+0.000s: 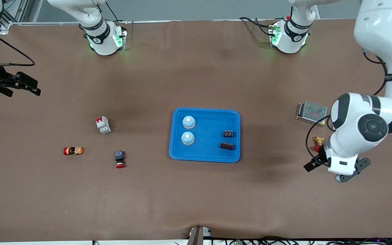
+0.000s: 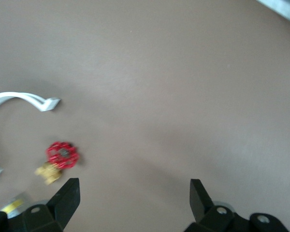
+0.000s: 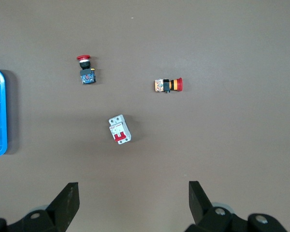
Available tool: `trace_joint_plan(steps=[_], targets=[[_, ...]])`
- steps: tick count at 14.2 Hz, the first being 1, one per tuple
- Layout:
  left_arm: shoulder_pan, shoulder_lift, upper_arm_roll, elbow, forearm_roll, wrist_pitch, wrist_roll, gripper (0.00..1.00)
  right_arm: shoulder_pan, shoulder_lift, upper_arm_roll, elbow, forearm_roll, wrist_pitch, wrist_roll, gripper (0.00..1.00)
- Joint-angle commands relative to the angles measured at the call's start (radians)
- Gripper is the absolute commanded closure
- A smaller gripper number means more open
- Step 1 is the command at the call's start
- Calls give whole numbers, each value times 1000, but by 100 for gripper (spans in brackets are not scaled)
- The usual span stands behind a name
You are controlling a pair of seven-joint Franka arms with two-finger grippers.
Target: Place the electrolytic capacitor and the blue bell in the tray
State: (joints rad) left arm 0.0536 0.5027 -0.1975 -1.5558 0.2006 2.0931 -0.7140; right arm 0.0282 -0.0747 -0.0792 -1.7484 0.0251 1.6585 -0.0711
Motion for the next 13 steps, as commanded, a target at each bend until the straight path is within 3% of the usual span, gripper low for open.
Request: trace_joint_plan(steps=[1, 5, 7, 13], targets=[[-61, -82, 75, -20, -58, -120, 112, 0, -14, 18, 18, 26, -13, -14, 5, 0], [-75, -214, 139, -18, -216, -296, 178, 0, -24, 18, 18, 36, -14, -14, 5, 0], [-98, -272, 188, -17, -230, -376, 228, 0, -24, 18, 18, 40, -14, -14, 7, 0], [-115, -400, 188, -23, -221, -545, 367, 0, -25, 18, 18, 47, -14, -13, 5, 0]])
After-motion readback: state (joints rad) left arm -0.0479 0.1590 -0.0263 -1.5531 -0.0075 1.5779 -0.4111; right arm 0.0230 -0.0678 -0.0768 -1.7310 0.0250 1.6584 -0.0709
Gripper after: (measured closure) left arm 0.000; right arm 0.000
